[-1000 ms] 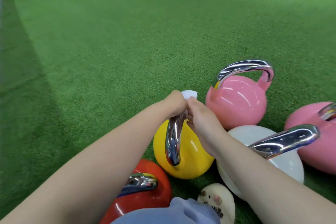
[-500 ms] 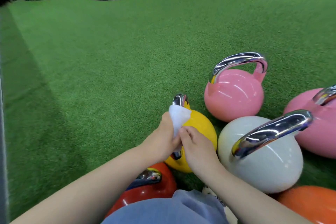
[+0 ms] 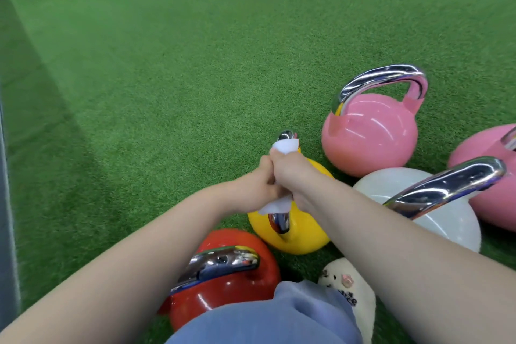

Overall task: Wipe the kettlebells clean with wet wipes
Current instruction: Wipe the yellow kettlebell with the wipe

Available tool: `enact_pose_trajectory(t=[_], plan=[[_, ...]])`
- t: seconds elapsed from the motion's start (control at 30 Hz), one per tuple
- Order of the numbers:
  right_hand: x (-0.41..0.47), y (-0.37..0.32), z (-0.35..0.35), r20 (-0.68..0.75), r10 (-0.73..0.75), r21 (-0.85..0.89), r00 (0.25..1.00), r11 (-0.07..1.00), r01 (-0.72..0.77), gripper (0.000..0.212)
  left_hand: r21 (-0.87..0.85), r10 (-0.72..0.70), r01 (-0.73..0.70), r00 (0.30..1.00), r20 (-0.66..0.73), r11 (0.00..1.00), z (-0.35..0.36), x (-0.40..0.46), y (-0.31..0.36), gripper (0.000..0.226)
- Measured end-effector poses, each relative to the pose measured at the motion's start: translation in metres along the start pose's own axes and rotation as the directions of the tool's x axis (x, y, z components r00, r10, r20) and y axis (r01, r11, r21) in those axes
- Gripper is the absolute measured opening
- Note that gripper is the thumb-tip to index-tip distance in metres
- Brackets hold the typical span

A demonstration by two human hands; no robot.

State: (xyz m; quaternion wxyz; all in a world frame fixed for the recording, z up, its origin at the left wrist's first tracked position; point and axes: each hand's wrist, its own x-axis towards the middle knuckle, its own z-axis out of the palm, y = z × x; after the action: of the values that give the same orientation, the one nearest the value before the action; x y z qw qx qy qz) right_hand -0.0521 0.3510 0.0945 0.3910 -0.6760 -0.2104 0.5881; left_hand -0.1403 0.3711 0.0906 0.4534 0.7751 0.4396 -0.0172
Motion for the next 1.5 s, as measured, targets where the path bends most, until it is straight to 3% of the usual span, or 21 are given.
enact_pose_trajectory(t=[0.07, 0.2, 0.37, 0.47, 0.53, 0.6, 0.63, 0.7, 0.77, 0.83, 0.87, 0.93, 1.03, 1.13, 1.23, 1.3, 1.4, 1.5], plan=[[-0.001, -0.003, -0.004, 0.022, 0.004, 0.014, 1.000, 1.000, -0.004, 0.043, 0.012, -0.033, 0.033, 0.999, 0.029, 0.999, -0.004, 0.005, 0.004, 0.061], [0.000, 0.010, -0.007, 0.021, -0.154, -0.121, 0.988, 0.980, 0.155, 0.049, -0.045, -0.024, 0.023, 1.000, -0.018, 0.999, 0.000, 0.002, 0.002, 0.037], [-0.013, 0.032, -0.011, 0.053, -0.263, -0.286, 0.963, 0.920, 0.267, 0.039, 0.029, 0.121, -0.118, 0.987, -0.108, 0.993, 0.017, -0.011, -0.010, 0.033], [-0.016, 0.051, -0.013, 0.080, -0.291, -0.424, 0.953, 0.856, 0.296, 0.037, 0.047, 0.150, -0.146, 0.985, -0.091, 0.988, 0.028, -0.021, -0.021, 0.035], [-0.019, 0.059, -0.016, -0.004, -0.332, -0.557, 0.943, 0.784, 0.274, 0.052, 0.028, 0.127, -0.125, 0.990, -0.059, 0.992, 0.032, -0.028, -0.022, 0.041], [-0.026, 0.062, -0.022, -0.217, -0.424, -0.540, 0.879, 0.803, 0.254, 0.073, 0.047, 0.100, -0.099, 0.995, -0.030, 0.994, 0.028, -0.032, -0.021, 0.055], [-0.030, 0.062, -0.024, -0.306, -0.465, -0.493, 0.830, 0.824, 0.280, 0.075, 0.044, 0.103, -0.102, 0.995, -0.015, 0.994, 0.024, -0.035, -0.021, 0.064], [-0.035, 0.061, -0.026, -0.354, -0.502, -0.411, 0.789, 0.841, 0.351, 0.056, 0.075, 0.153, -0.152, 0.988, -0.002, 0.985, 0.013, -0.041, -0.020, 0.072], [-0.039, 0.061, -0.024, -0.275, -0.511, -0.390, 0.815, 0.834, 0.391, 0.031, 0.143, 0.147, -0.145, 0.989, -0.005, 0.979, 0.004, -0.046, -0.022, 0.073], [-0.039, 0.062, -0.021, -0.210, -0.500, -0.357, 0.840, 0.839, 0.410, 0.017, 0.004, 0.102, -0.102, 0.995, 0.013, 0.995, 0.000, -0.052, -0.023, 0.054], [-0.039, 0.062, -0.018, -0.187, -0.492, -0.339, 0.850, 0.845, 0.414, 0.017, -0.098, 0.119, -0.117, 0.993, 0.019, 0.988, 0.000, -0.053, -0.023, 0.041], [-0.040, 0.060, -0.012, -0.146, -0.498, -0.345, 0.855, 0.836, 0.427, 0.022, -0.215, 0.091, -0.103, 0.994, -0.065, 0.971, 0.001, -0.050, -0.022, 0.035], [-0.031, 0.060, -0.001, -0.122, -0.430, -0.402, 0.894, 0.845, 0.352, 0.033, -0.366, -0.073, 0.007, 0.983, -0.168, 0.930, -0.003, -0.037, -0.025, 0.019], [-0.018, 0.061, 0.005, -0.091, -0.390, -0.307, 0.916, 0.886, 0.347, 0.037, -0.423, -0.153, 0.104, 0.985, -0.083, 0.900, -0.018, -0.023, -0.025, 0.015], [-0.007, 0.064, -0.006, 0.159, -0.413, -0.060, 0.896, 0.902, 0.427, 0.019, -0.481, -0.148, 0.159, 0.987, 0.060, 0.862, -0.031, -0.017, -0.026, 0.017], [-0.002, 0.063, -0.017, 0.364, -0.353, 0.081, 0.862, 0.934, 0.348, 0.004, -0.551, -0.136, 0.161, 0.987, 0.087, 0.819, -0.033, -0.014, -0.032, 0.016], [0.007, 0.061, -0.022, 0.508, -0.288, 0.132, 0.812, 0.957, 0.257, 0.019, -0.552, -0.173, 0.149, 0.985, 0.009, 0.820, -0.030, -0.008, -0.047, 0.017], [0.014, 0.063, -0.021, 0.545, -0.279, 0.089, 0.791, 0.957, 0.276, 0.032, -0.394, -0.176, 0.183, 0.983, 0.053, 0.901, -0.023, -0.004, -0.052, 0.019]])
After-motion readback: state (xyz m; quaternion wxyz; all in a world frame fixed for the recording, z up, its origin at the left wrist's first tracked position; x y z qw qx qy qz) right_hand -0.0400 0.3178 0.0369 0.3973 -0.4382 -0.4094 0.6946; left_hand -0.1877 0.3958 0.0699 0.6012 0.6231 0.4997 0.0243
